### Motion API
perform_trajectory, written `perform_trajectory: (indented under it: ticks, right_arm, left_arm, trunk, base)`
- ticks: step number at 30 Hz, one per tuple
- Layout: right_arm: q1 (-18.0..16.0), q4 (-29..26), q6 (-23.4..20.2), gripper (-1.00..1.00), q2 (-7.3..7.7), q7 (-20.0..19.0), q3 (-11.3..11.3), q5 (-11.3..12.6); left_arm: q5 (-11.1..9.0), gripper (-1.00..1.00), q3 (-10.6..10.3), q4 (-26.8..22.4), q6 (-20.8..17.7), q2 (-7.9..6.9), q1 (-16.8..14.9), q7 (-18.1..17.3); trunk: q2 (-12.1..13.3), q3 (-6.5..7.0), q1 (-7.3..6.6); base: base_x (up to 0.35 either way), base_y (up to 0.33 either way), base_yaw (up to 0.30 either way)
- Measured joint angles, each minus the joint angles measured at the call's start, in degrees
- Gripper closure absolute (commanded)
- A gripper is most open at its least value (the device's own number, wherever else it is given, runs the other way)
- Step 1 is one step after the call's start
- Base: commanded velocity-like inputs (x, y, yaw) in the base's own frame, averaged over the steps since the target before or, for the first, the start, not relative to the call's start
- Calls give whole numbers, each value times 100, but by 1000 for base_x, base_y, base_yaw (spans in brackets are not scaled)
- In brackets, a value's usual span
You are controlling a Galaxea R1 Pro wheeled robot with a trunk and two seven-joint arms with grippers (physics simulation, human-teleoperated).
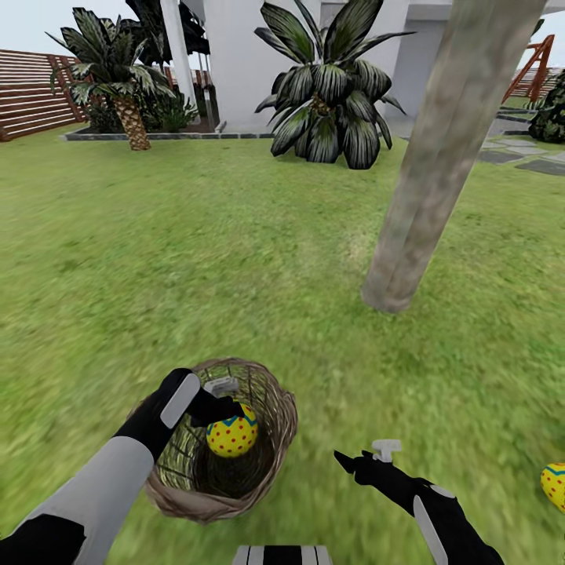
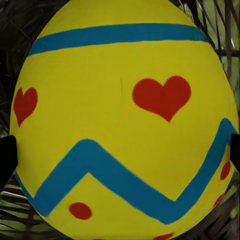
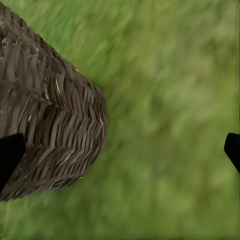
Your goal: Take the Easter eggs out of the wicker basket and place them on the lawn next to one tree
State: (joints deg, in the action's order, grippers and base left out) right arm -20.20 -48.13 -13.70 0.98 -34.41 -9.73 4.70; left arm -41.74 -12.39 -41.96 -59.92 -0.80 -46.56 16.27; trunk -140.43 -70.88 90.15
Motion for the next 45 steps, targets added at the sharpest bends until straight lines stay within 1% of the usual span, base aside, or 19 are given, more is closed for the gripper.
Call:
perform_trajectory:
  ticks: [18, 24, 27, 28, 35, 36, 38, 40, 45]
  right_arm:
    - [0, 0, 3, -100, 7, 0, -1, 0]
    - [0, 0, 16, -100, 26, 9, 0, 0]
    - [0, 0, 17, -100, 26, 16, 0, 0]
    - [0, 2, 16, -100, 28, 17, -1, 0]
    - [0, 0, 12, -100, 31, 18, -7, 1]
    - [0, 0, 11, -100, 32, 18, -7, 1]
    - [0, 0, 10, -100, 34, 17, -8, 4]
    - [0, 1, 10, -100, 35, 17, -9, 3]
    - [0, 0, 9, -100, 35, 17, -9, 6]
  left_arm:
    - [2, 100, 0, 20, 0, -10, 0, 2]
    - [2, 100, -6, 260, 0, -18, -68, 10]
    - [13, 100, -1, 694, -1, -18, -210, 21]
    - [10, 100, 0, 747, 0, -18, -239, 22]
    - [17, 100, 2, 879, 0, -18, -292, 24]
    - [19, 100, 3, 960, 0, -15, -304, 24]
    - [22, 100, 2, 1271, 1, -12, -428, 27]
    - [22, 100, -1, 1477, 2, -11, -512, 28]
    - [18, 100, -3, 1662, 3, -4, -568, 29]
  trunk:
    - [722, 323, -395]
    - [963, 431, -527]
    - [1083, 485, -593]
    - [1123, 503, -615]
    - [1404, 628, -769]
    - [1444, 646, -791]
    - [1524, 682, -835]
    - [1604, 718, -879]
    - [1805, 808, -988]
  base:
    - [0, 0, 0]
    - [0, 0, 0]
    - [0, 0, 0]
    - [0, 0, 0]
    - [0, 0, 0]
    - [0, 0, 0]
    - [0, 0, 0]
    - [0, 0, 0]
    - [0, 0, 0]
